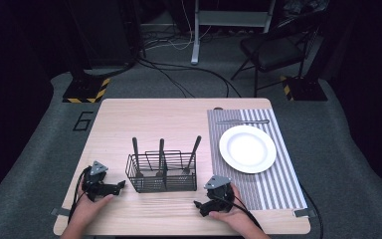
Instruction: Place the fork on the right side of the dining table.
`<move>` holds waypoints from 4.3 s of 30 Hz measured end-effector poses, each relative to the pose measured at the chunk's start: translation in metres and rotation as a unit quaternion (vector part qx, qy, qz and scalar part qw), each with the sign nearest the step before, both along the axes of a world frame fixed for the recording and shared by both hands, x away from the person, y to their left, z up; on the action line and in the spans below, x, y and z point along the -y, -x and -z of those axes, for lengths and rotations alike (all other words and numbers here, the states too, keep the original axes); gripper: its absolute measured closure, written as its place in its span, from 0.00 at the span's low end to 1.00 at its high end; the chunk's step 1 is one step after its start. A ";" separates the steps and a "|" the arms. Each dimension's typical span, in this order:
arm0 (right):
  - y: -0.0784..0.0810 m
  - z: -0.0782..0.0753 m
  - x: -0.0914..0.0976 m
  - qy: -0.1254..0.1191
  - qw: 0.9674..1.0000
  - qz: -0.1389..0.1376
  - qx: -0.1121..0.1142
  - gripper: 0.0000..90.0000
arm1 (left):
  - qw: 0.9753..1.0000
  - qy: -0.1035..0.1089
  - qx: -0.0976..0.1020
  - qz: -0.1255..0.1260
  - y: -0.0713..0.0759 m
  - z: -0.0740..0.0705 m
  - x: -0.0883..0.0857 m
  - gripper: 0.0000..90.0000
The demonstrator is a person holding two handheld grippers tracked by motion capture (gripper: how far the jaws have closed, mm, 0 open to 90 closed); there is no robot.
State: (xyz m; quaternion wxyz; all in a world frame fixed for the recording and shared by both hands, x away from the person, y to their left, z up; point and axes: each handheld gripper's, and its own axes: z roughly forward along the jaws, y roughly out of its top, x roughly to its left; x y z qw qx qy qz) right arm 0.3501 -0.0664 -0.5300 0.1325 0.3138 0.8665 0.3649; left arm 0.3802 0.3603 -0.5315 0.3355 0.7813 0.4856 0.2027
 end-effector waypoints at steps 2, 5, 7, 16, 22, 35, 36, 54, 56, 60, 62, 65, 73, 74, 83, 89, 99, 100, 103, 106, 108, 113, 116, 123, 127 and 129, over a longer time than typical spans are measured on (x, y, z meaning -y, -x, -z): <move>0.000 0.000 0.000 0.000 1.000 0.000 0.000 0.03 | 1.000 0.000 0.000 0.000 0.000 0.000 0.000 0.00; 0.000 0.000 0.000 -0.002 1.000 0.002 0.000 0.05 | 1.000 0.000 0.000 0.000 0.000 0.000 0.000 0.00; 0.000 0.000 0.000 -0.003 1.000 0.005 0.001 0.05 | 1.000 0.000 0.000 0.000 0.000 0.000 0.000 0.00; 0.003 -0.001 0.002 -0.013 1.000 0.017 0.008 0.16 | 1.000 0.000 0.000 0.000 0.000 0.000 0.000 0.00; 0.003 -0.001 0.002 -0.013 1.000 0.019 0.008 0.18 | 1.000 0.000 0.000 0.000 0.000 0.000 0.000 0.00; 0.007 -0.007 0.002 -0.009 1.000 0.016 0.012 0.37 | 1.000 0.000 0.001 0.001 0.000 0.000 0.000 0.00; 0.008 -0.009 0.002 -0.011 1.000 0.017 0.009 0.38 | 1.000 0.000 0.001 0.001 0.000 0.000 0.000 0.00; 0.009 -0.042 0.017 -0.041 0.999 0.022 0.016 0.51 | 1.000 0.000 0.000 0.001 0.000 0.000 0.000 0.00; 0.009 -0.046 0.019 -0.044 0.999 0.026 0.018 0.52 | 1.000 0.000 0.000 0.001 0.000 0.000 0.000 0.00; 0.008 -0.050 0.022 -0.050 0.998 0.029 0.016 0.52 | 1.000 -0.001 0.000 0.001 0.000 0.000 0.000 0.00; 0.007 -0.054 0.024 -0.053 0.998 0.036 0.015 0.53 | 1.000 -0.001 0.000 0.001 0.000 0.000 0.000 0.00; 0.007 -0.057 0.026 -0.055 0.998 0.040 0.015 0.53 | 1.000 -0.001 0.000 0.001 0.000 0.000 0.000 0.00; 0.001 -0.070 0.033 -0.066 0.997 0.050 0.010 0.53 | 1.000 0.000 0.000 0.001 0.000 0.000 0.000 0.00; -0.002 -0.074 0.035 -0.072 0.996 0.054 0.009 0.53 | 1.000 -0.001 0.000 0.001 0.000 0.000 0.000 0.00; -0.011 -0.089 0.041 -0.077 0.995 0.058 0.010 0.52 | 1.000 0.000 0.000 0.001 0.000 0.000 0.000 0.00; -0.019 -0.099 0.048 -0.081 0.994 0.067 0.007 0.52 | 1.000 -0.001 0.000 0.001 0.000 0.000 0.000 0.00; -0.032 -0.114 0.056 -0.090 0.993 0.080 0.006 0.52 | 1.000 0.000 0.000 0.001 0.000 0.000 0.000 0.00; -0.034 -0.116 0.056 -0.091 0.993 0.081 0.007 0.52 | 1.000 0.000 0.000 0.001 0.000 0.000 0.000 0.00; -0.037 -0.120 0.057 -0.095 0.992 0.082 0.007 0.52 | 1.000 0.000 0.000 0.001 0.000 0.000 0.000 0.00; -0.043 -0.128 0.057 -0.104 0.991 0.081 0.010 0.53 | 1.000 0.000 0.000 0.001 0.000 0.000 0.000 0.00; -0.046 -0.132 0.056 -0.107 0.991 0.082 0.008 0.53 | 1.000 -0.001 0.000 0.001 0.000 0.000 0.000 0.00; -0.054 -0.138 0.053 -0.110 0.991 0.080 0.007 0.55 | 1.000 0.000 0.000 0.001 0.000 0.000 0.000 0.00; -0.057 -0.141 0.050 -0.113 0.991 0.078 0.007 0.55 | 1.000 0.000 0.000 0.001 0.000 0.000 0.000 0.00; -0.063 -0.154 0.039 -0.125 0.990 0.066 0.014 0.56 | 1.000 0.000 0.000 0.001 0.000 0.000 0.000 0.00; -0.064 -0.158 0.034 -0.126 0.990 0.062 0.016 0.58 | 1.000 0.000 0.000 0.001 0.000 0.000 0.000 0.00; -0.066 -0.160 0.030 -0.128 0.990 0.058 0.018 0.59 | 1.000 0.000 0.000 0.001 0.000 0.000 0.000 0.00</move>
